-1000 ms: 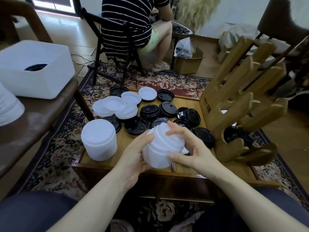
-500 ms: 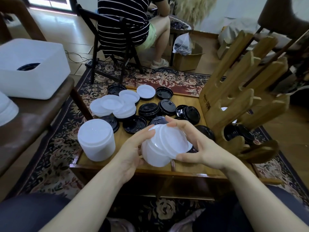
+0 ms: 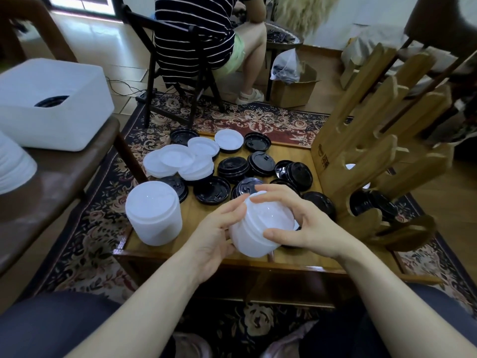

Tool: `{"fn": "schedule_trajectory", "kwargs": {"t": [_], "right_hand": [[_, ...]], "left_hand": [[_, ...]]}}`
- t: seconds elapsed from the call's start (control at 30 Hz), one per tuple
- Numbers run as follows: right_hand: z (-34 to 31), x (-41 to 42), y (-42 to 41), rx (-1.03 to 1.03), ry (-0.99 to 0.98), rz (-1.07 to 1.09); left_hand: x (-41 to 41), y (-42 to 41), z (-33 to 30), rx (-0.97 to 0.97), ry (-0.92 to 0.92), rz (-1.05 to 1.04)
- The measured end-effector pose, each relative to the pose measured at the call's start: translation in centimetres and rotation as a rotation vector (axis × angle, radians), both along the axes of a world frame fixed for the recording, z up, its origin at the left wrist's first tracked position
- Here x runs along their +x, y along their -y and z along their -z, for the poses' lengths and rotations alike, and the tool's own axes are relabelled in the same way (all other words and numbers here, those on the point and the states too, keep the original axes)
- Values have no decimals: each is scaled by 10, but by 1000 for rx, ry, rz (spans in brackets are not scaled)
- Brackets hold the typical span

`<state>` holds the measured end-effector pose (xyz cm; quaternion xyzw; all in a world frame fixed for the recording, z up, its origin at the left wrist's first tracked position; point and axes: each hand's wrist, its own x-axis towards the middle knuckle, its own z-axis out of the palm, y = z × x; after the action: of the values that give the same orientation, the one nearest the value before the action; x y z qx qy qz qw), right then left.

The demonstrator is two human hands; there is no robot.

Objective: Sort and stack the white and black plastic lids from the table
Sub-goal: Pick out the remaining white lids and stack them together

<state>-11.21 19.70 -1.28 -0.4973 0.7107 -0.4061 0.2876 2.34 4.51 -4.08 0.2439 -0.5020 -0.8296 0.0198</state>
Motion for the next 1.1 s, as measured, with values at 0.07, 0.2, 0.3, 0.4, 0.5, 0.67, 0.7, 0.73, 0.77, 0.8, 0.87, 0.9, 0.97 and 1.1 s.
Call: {"fn": "schedule_trajectory", "kwargs": {"t": [0.07,0.2,0.3,0.4,0.5,0.67,0.7,0.73,0.77,0.8,0.87,0.9,0.97,1.1], "right_hand": [[4,1,1,5,-58,-19],[14,9,7,-61,-130,51],[15,6,7,-45,-71,100],[15,2,3,-30,2,142],[16,2,2,-34,-34,171],[13,-23,-10,52,-85,227],[15,-31,-14,100,-130,271],[18,-39,-18,166,-191,306],[22,-44,-20,237,-250,323],[28,-48,-22,297,-300,324],[37,-47,-18,358,-362,301],[41,-44,-14,372,-374,294],[48,-38,-5,409,-390,288],[55,-35,3,496,-473,289]], "left_hand": [[0,0,0,-4,-12,5],[-1,-1,0,-42,-41,-15],[-4,1,3,-71,-61,-101],[-6,6,4,-117,-82,-175],[-6,10,5,-149,-78,-119],[-5,14,10,-192,-43,-178],[-5,17,12,-190,-24,-232],[-6,20,14,-186,-2,-277],[-5,23,16,-180,17,-307],[-5,25,17,-174,30,-322],[-6,26,20,-157,46,-332],[-7,25,20,-147,50,-332],[-8,23,21,-125,54,-328],[-10,24,24,-79,65,-327]]}}
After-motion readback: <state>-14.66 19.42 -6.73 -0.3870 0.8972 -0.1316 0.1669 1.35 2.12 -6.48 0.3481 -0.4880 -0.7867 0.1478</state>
